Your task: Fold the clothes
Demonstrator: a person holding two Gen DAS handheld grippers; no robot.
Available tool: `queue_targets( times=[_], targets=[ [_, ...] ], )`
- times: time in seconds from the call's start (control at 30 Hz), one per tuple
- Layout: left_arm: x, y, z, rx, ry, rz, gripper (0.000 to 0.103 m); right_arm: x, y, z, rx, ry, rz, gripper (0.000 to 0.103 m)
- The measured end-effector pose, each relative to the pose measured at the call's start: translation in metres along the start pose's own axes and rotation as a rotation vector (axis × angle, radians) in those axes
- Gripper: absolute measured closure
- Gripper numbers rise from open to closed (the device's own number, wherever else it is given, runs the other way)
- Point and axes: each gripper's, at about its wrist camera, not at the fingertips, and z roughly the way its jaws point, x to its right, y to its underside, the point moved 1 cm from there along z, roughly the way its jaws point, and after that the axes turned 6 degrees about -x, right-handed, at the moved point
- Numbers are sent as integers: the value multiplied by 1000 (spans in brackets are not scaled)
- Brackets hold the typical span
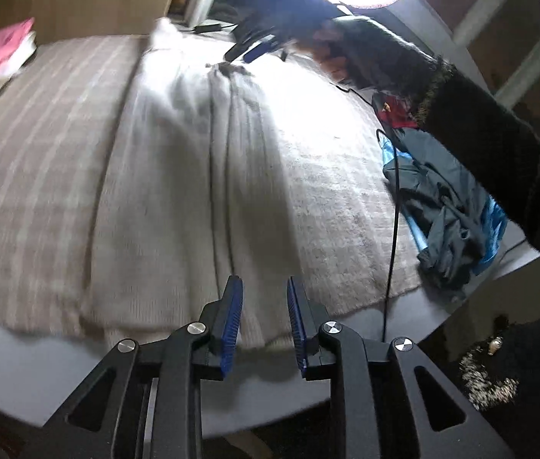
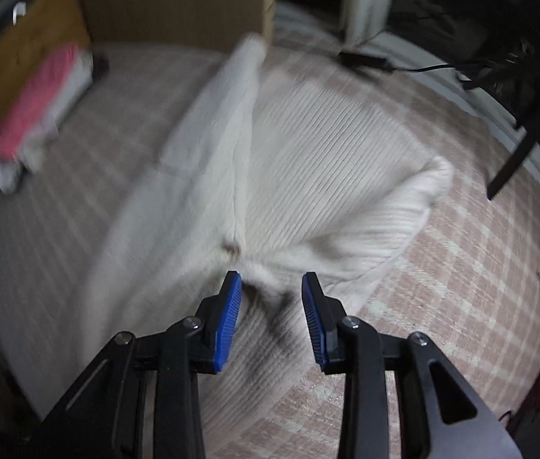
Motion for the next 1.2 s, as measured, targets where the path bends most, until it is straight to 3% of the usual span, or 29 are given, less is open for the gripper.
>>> queue_targets(
  times=[0.17, 0.27, 0.47, 0.63, 0.77, 0.87, 0.93, 1.1, 1.2],
  targets=[
    [-27, -8, -8, 16, -107, -51, 76, 6, -8, -6, 60, -87, 33, 68],
    [-42, 0, -6, -12, -141, -97, 76, 14, -23, -9, 98, -136, 56, 50],
    [-45, 24, -8, -42, -141, -162, 76, 6, -37, 23, -5, -246, 53, 50],
    [-19, 25, 8, -66, -211, -11, 75, -5, -33, 36, -59, -305, 27, 50],
    [-6, 23, 25, -92, -292, 81, 75, -17, -31, 39, -68, -244, -33, 50],
    [5, 16, 23, -49, -323, 110, 74, -24, -29, 38, -64, -207, -64, 50],
    [11, 10, 26, -34, -339, 152, 70, -24, -28, 38, -65, -205, -70, 49],
    [22, 15, 48, -40, -476, 272, 69, -24, -29, 39, -63, -218, -76, 47],
    [24, 16, 49, -40, -485, 296, 74, -24, -29, 38, -59, -221, -84, 47]
  ],
)
